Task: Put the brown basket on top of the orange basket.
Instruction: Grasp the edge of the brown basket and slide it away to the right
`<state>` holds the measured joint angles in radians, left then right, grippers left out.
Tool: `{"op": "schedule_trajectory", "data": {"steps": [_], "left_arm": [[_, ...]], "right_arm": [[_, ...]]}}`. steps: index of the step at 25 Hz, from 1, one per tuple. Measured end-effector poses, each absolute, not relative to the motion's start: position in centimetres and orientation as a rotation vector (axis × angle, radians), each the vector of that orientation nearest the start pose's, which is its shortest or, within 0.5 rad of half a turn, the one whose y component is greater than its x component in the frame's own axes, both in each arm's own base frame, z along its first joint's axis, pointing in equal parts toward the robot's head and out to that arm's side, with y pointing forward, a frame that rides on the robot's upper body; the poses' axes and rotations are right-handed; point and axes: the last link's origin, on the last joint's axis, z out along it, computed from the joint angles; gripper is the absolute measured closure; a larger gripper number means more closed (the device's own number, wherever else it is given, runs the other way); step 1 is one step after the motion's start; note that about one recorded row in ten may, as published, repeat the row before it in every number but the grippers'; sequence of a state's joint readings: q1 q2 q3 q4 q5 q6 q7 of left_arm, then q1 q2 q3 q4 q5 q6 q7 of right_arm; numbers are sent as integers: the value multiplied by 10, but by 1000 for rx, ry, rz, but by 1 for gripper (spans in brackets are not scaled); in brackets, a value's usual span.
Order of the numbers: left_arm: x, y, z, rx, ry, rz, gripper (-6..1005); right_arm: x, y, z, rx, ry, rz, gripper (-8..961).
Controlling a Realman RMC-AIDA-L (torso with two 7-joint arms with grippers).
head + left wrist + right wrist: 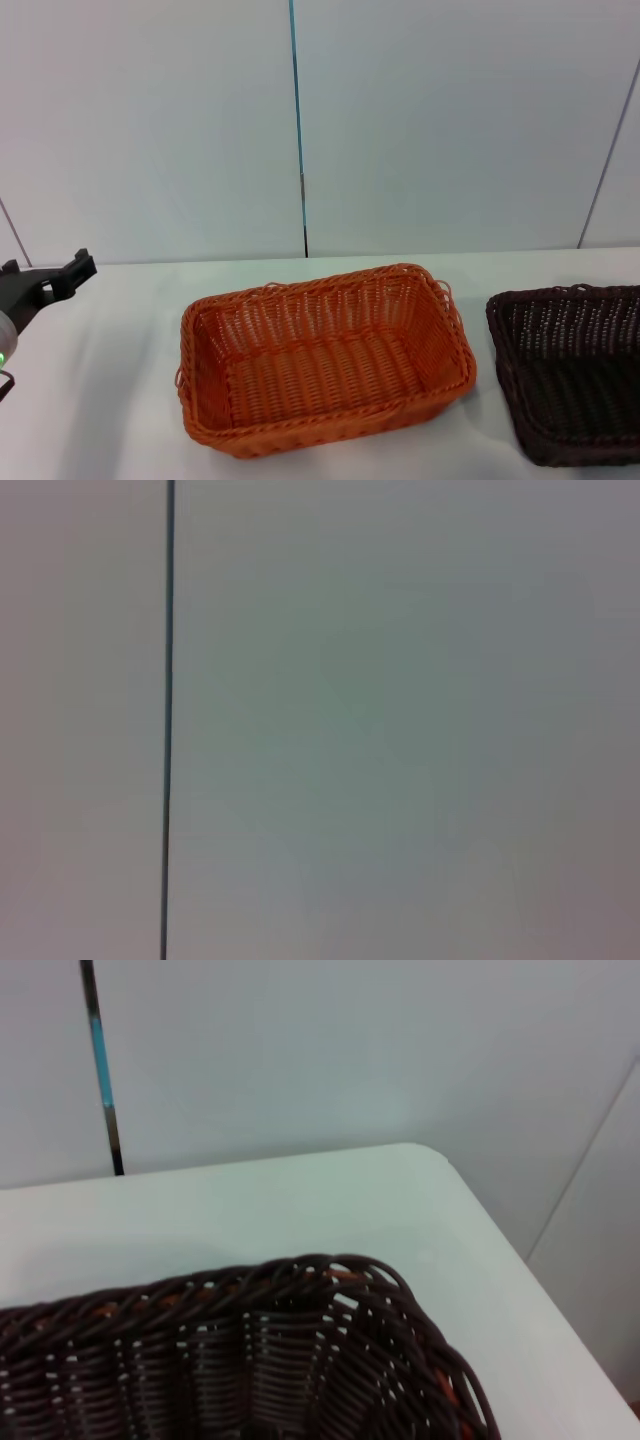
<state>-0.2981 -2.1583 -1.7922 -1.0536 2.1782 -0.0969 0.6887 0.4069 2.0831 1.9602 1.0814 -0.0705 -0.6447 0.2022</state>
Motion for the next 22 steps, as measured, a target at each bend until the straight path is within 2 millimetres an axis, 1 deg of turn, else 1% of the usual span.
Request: {"op": "schedule_trajectory", "data": {"steps": [11, 22], "left_arm": [[-287, 404, 43, -1537, -975, -461, 64], [-290, 403, 45, -1537, -1000, -462, 64]], "right_arm": [[349, 393, 89, 1644, 1850, 1911, 295], [354, 395, 80, 1632, 1881, 1934, 296]]}}
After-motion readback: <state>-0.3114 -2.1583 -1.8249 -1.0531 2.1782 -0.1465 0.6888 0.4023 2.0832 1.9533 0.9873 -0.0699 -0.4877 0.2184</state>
